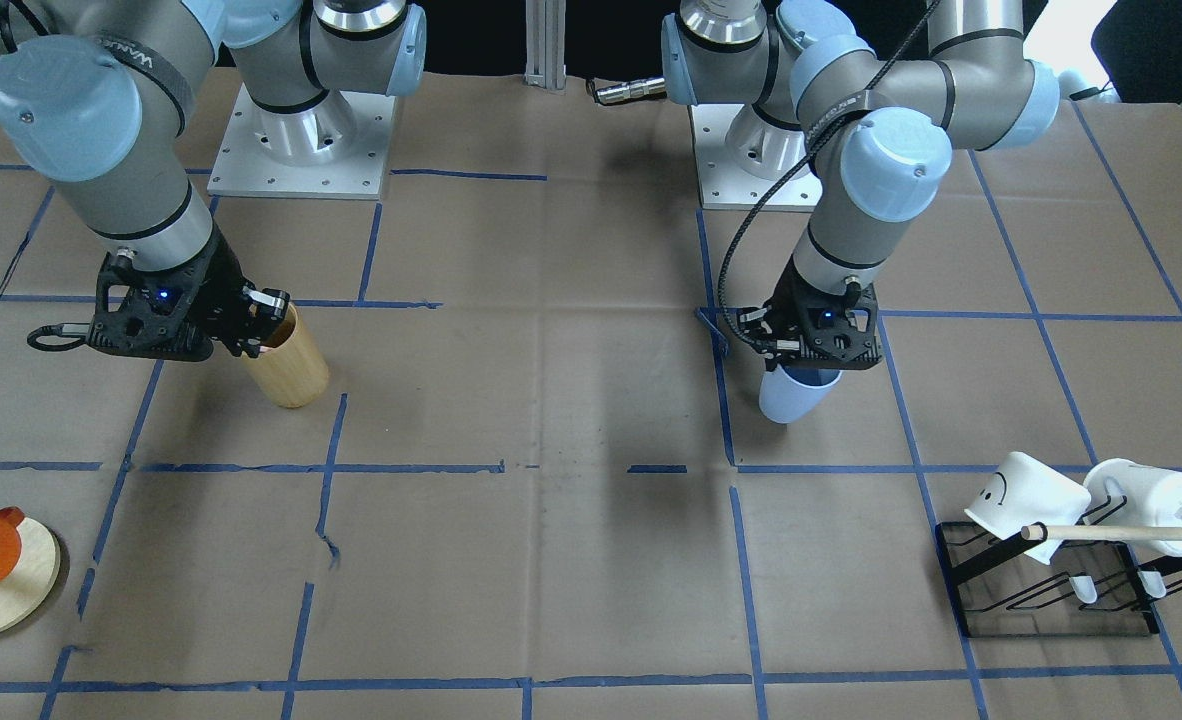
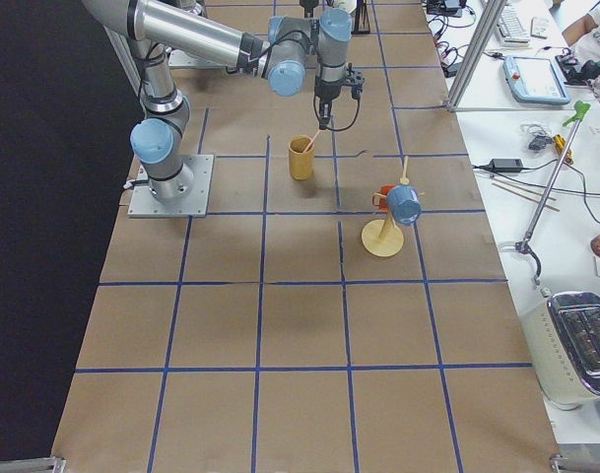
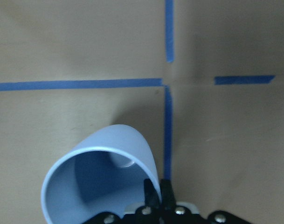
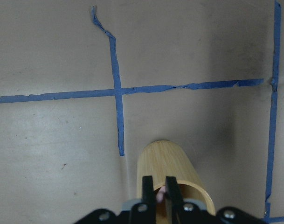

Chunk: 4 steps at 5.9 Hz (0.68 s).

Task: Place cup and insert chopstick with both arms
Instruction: 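Grasp the blue cup with the left gripper while the right grasps the chopstick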

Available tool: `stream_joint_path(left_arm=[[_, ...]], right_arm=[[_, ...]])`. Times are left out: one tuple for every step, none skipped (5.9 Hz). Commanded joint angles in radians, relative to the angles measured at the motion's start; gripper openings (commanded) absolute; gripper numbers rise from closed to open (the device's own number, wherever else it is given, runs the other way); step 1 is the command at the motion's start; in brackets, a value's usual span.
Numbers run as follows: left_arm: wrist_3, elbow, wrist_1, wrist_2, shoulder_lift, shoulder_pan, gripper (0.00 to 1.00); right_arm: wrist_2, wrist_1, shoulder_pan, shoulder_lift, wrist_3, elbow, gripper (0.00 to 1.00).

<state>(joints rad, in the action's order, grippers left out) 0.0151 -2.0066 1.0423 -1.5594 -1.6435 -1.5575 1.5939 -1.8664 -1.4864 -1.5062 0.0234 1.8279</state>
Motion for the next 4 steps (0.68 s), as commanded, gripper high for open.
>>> stream_joint_path(left_arm=[[-0.376, 0.159, -0.007, 0.012, -0.117, -0.234, 0.04], [-0.520, 0.287, -0.007, 0.004, -0.228, -0.351, 0.04], [-0.584, 0.384, -0.007, 0.001, -0.319, -0.419, 0.04], [-0.619, 0.423, -0.022, -0.002, -0.369, -0.449, 0.04]], right_arm=[[0.038, 0.004, 0.000, -0.020, 0.001, -0.021, 0.05], [0.046, 0.036, -0.002, -0.026, 0.001, -0.074, 0.05], [0.043, 0.099, -0.003, -0.034, 0.001, -0.144, 0.05], [0.037, 0.189, -0.003, -0.040, 0.003, -0.227, 0.05]])
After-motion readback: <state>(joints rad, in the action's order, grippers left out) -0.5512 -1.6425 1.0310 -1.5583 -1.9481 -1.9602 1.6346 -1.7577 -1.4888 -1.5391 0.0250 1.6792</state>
